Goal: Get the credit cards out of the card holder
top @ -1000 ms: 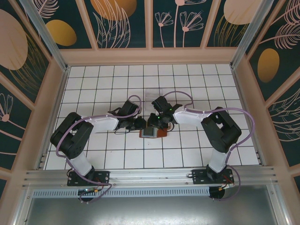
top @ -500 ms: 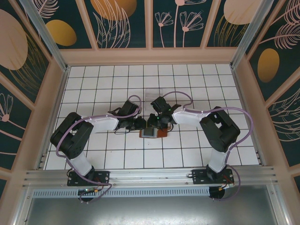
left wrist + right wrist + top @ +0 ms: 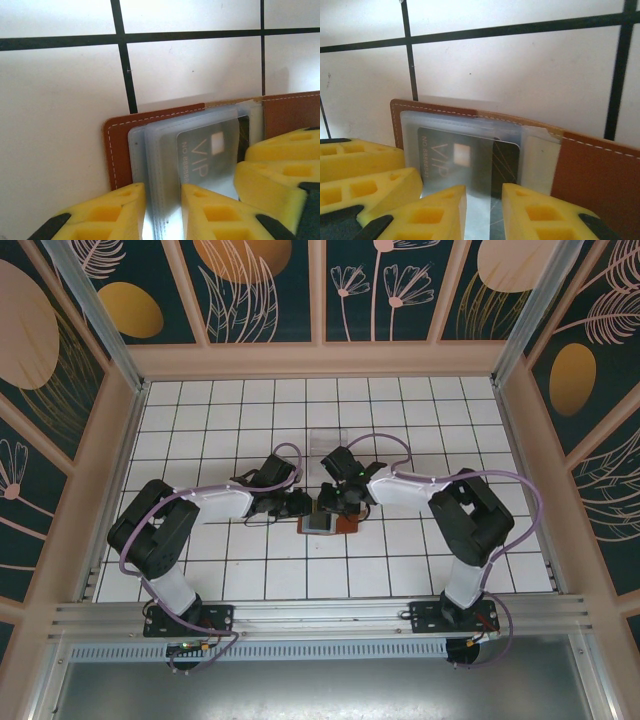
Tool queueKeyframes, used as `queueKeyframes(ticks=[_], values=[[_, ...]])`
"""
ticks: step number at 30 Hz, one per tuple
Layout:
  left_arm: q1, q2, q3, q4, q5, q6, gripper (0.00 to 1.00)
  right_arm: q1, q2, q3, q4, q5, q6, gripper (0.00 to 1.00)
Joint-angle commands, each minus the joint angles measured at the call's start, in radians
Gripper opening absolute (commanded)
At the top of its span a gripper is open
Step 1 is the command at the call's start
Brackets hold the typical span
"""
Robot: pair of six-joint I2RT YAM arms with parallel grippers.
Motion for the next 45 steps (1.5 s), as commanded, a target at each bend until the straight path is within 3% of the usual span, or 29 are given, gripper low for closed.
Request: queueKeyframes(ticks=[1,15,25,38,45], values=[[-0.009,0.031,0.012,-0.142,-0.083,0.028,0.27,-0.001,-0.064,0.016,-0.031,0.031,-0.002,0.26],[-0.047,0.081,0.059,-0.213,-0.157,0.047,0.24,-0.044,-0.067,-0.086,0.085,-0.071,0.009,0.23],[-0.056,0.088,0.067,-0.231,-0.169,0.048,0.23,-0.093,-0.072,-0.235,0.292,-0.215,0.024,0.23],[-0.066,0.106,0.072,-0.224,-0.157,0.034,0.22,-0.143,-0.068,-0.387,0.604,-0.399,0.088,0.12],[-0.070,0.105,0.074,-0.228,-0.159,0.029,0.22,-0.148,-0.059,-0.405,0.654,-0.434,0.096,0.13]])
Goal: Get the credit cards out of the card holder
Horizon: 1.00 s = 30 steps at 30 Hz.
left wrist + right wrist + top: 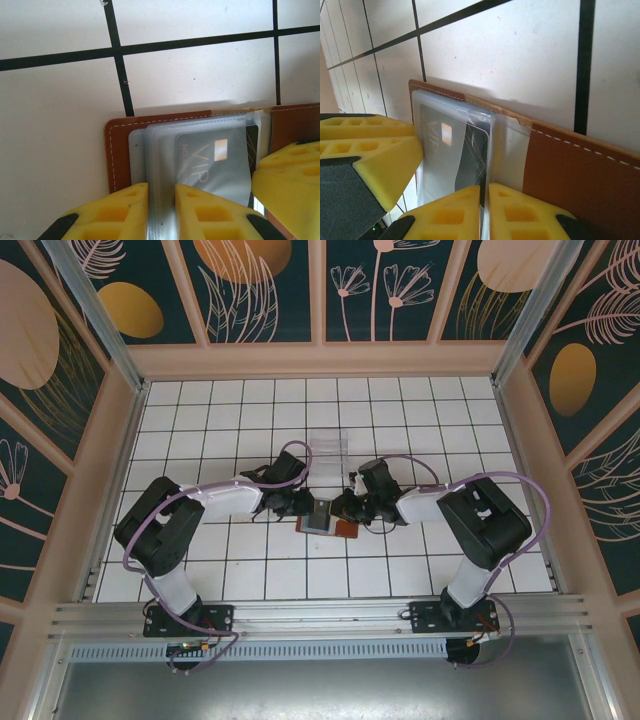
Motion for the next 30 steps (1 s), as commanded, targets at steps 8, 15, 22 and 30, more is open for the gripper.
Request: queueKeyframes(ticks=[8,15,22,30], values=[[-0.017,0.066,-0.024,-0.107,-0.047,-0.002,0.22,0.009,-0.080,0.032,-0.140,0.086,-0.017,0.19],[-0.018,0.070,-0.020,-0.110,-0.046,-0.002,0.22,0.009,-0.095,0.041,-0.081,0.028,0.006,0.20],[-0.018,0.070,-0.019,-0.110,-0.046,-0.003,0.21,0.008,-0.039,0.038,-0.059,0.025,0.009,0.20],[-0.020,0.073,-0.018,-0.112,-0.043,-0.004,0.22,0.007,0.005,0.034,-0.077,0.056,-0.008,0.19]])
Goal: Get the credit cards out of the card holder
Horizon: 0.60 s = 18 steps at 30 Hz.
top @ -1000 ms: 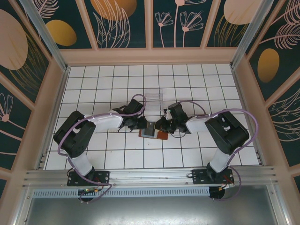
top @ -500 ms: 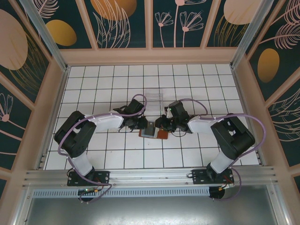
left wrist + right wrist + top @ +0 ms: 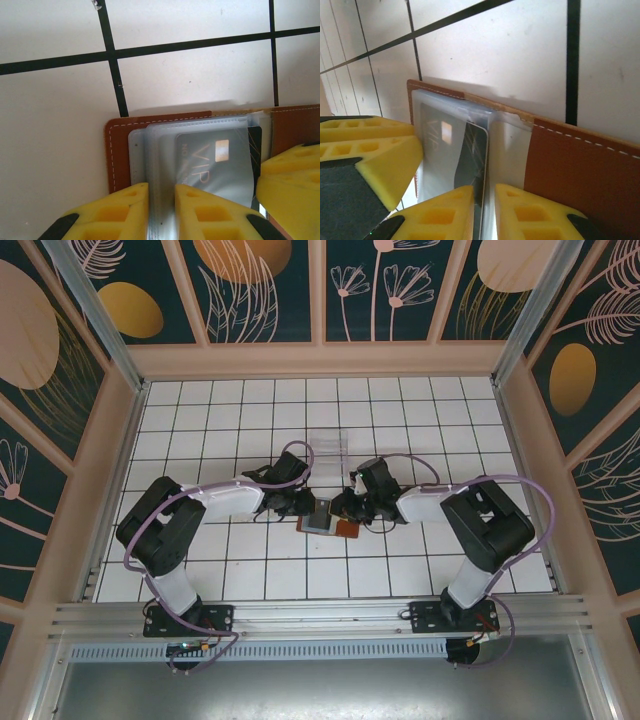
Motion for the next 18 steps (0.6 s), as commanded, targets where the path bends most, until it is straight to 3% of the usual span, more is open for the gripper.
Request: queueKeyframes(ticks=[1,18], values=[[-0.011,0.068,-0.025,-0.112,-0.029,-0.002,0.22,0.003,0.028,0.016,-0.001,0.017,-0.010,0.19],[-0.020,0.080,-0.022,-0.109,-0.020,-0.002,0.22,-0.008,0.067,-0.019,0.171,-0.082,0.032,0.11]])
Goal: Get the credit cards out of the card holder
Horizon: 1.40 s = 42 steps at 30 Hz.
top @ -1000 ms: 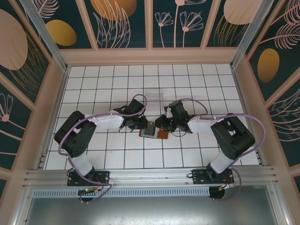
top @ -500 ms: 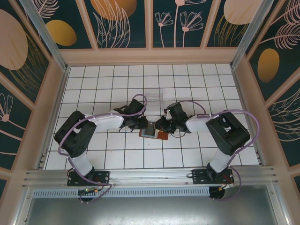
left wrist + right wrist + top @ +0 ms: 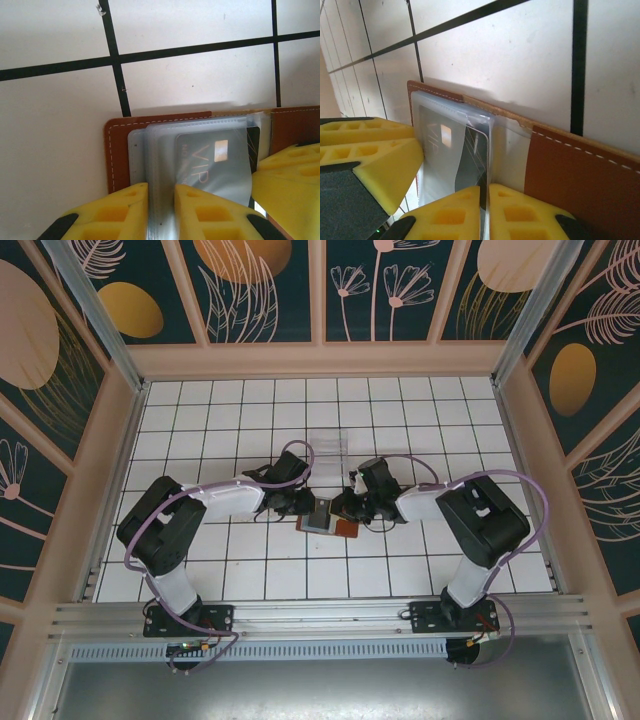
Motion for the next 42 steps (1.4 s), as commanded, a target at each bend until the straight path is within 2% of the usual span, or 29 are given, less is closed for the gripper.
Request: queueKeyframes(ticks=[1,7,15,28,39,42], values=[[-0.020,0.076,-0.028,-0.107,-0.013,-0.002,0.22,0.005,0.033,-0.018,0.115,-0.039,0.020,0.10],[-0.022,0.080,-0.025,-0.106,-0.010,-0.003,0.22,-0.001,0.037,-0.031,0.151,-0.056,0.029,0.14],[-0.024,0.077,-0.028,-0.102,-0.007,-0.005,0.22,-0.003,0.033,-0.043,0.192,-0.075,0.038,0.05],[-0.024,0.073,-0.024,-0.123,-0.032,-0.002,0.23,-0.022,-0.056,-0.040,-0.080,0.083,-0.032,0.03],[-0.023,0.070,-0.018,-0.138,-0.041,-0.001,0.24,-0.023,-0.111,-0.023,-0.153,0.143,-0.030,0.07],[-0.024,0.074,-0.015,-0.135,-0.031,-0.001,0.23,-0.024,-0.135,-0.030,-0.089,0.112,-0.023,0.10]])
